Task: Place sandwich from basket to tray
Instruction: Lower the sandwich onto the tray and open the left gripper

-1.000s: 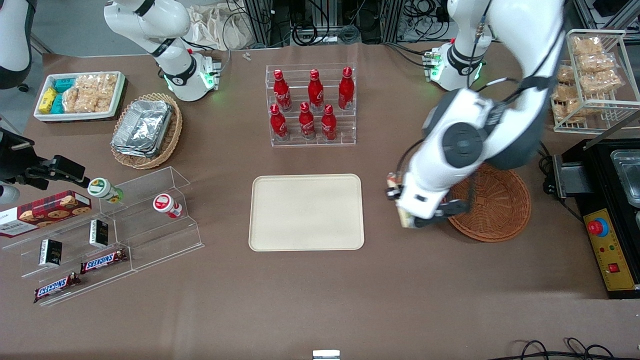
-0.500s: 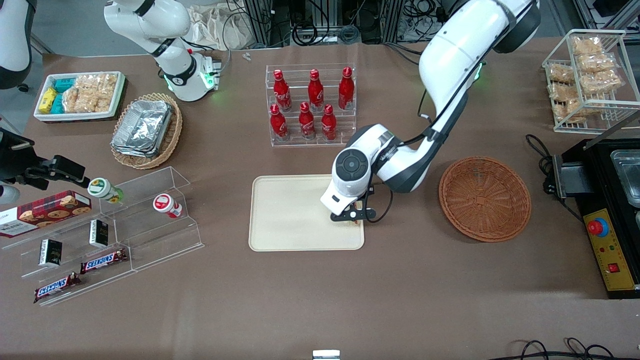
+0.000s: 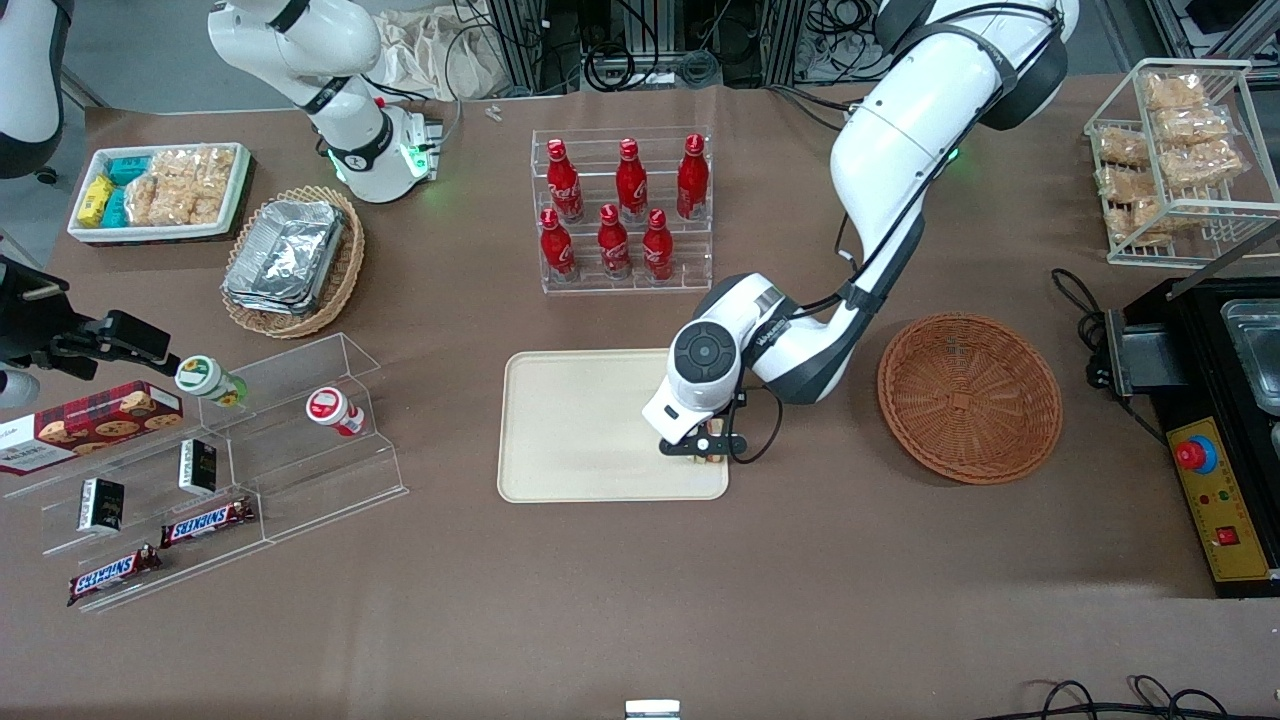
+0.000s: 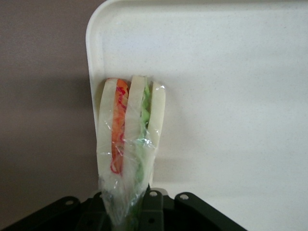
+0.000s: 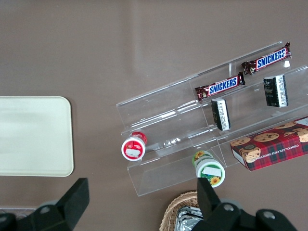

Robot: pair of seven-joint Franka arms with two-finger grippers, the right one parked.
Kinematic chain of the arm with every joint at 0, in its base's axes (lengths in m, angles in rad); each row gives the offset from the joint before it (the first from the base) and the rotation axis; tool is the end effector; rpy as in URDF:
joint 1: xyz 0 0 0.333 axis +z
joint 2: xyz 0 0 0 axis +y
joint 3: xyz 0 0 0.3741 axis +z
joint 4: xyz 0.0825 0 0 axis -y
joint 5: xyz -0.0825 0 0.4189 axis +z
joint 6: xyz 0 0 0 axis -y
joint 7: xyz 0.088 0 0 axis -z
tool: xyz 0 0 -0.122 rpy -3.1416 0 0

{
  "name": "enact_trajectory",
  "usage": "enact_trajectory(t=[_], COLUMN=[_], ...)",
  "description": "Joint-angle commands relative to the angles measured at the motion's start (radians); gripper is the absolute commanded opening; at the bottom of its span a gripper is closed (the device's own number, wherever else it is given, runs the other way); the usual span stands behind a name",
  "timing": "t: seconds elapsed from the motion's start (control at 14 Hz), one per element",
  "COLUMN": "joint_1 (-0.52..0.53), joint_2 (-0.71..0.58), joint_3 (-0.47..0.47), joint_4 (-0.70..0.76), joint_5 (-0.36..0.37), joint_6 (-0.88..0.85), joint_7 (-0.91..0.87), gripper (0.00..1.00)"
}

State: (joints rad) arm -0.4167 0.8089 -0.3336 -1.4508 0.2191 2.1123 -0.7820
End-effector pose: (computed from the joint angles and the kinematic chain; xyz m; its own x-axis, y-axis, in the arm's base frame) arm 0.6090 -0.4828 0.2186 0.9933 -0.0053 -0.1152 -0.0081 -0.9997 -0.0235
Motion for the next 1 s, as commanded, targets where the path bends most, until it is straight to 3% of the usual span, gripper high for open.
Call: enact_trajectory(t=[0.0,0.57,0.93], joint_1=[-0.004,0.015,0.215], joint_2=[0.018,-0.08,-0.296], joint_3=[0.002,0.033,0.036], joint_4=[0.027,0.098,0.098], joint_5=[0.022,-0.006,-0.02], joint_6=[-0.002,-0.023,-0.152], joint_7=[0.003,-0.033,0.004], gripper=[1.0,1.0,1.0])
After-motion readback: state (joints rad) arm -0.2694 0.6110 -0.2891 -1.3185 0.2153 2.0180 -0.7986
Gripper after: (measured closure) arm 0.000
